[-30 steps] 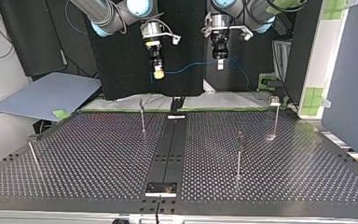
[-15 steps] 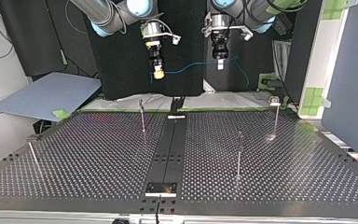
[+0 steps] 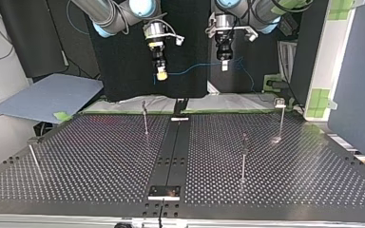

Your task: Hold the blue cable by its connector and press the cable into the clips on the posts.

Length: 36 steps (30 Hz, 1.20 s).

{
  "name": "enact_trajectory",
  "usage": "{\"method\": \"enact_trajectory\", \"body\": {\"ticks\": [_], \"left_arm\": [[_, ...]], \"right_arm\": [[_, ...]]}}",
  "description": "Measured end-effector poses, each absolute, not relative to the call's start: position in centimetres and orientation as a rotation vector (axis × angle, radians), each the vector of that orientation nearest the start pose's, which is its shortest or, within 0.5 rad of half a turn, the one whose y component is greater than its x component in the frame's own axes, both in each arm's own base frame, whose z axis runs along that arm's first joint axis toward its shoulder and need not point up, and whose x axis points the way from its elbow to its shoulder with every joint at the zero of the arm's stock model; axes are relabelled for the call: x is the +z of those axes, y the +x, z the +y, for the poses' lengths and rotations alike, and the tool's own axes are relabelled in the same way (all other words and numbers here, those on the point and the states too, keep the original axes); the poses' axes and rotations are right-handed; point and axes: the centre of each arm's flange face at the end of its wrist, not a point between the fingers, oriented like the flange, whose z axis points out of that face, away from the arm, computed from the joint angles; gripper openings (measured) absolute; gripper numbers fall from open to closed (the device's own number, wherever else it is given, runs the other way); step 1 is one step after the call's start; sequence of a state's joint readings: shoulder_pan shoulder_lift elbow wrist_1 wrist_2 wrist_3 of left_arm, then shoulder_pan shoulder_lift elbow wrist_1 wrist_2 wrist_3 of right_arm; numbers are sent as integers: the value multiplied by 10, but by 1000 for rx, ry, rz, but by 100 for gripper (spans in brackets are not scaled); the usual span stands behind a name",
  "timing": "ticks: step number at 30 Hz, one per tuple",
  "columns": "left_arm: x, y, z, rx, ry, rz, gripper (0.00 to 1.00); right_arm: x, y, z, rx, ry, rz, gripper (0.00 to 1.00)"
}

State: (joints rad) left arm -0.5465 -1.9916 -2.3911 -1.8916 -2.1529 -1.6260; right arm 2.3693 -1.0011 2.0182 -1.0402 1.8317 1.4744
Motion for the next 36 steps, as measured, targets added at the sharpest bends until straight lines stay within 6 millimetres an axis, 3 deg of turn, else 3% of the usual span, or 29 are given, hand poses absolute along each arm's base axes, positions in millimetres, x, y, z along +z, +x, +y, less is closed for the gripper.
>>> {"method": "enact_trajectory", "body": {"ticks": [28,36], "left_arm": [[80,288,-267,-14,-73,1564,0],[59,284,-262,29,-47,1618,0]], "right_arm": [[90,458,-296,1545,1589,-810,0],[87,457,-294,1538,1598,-808,0]]}}
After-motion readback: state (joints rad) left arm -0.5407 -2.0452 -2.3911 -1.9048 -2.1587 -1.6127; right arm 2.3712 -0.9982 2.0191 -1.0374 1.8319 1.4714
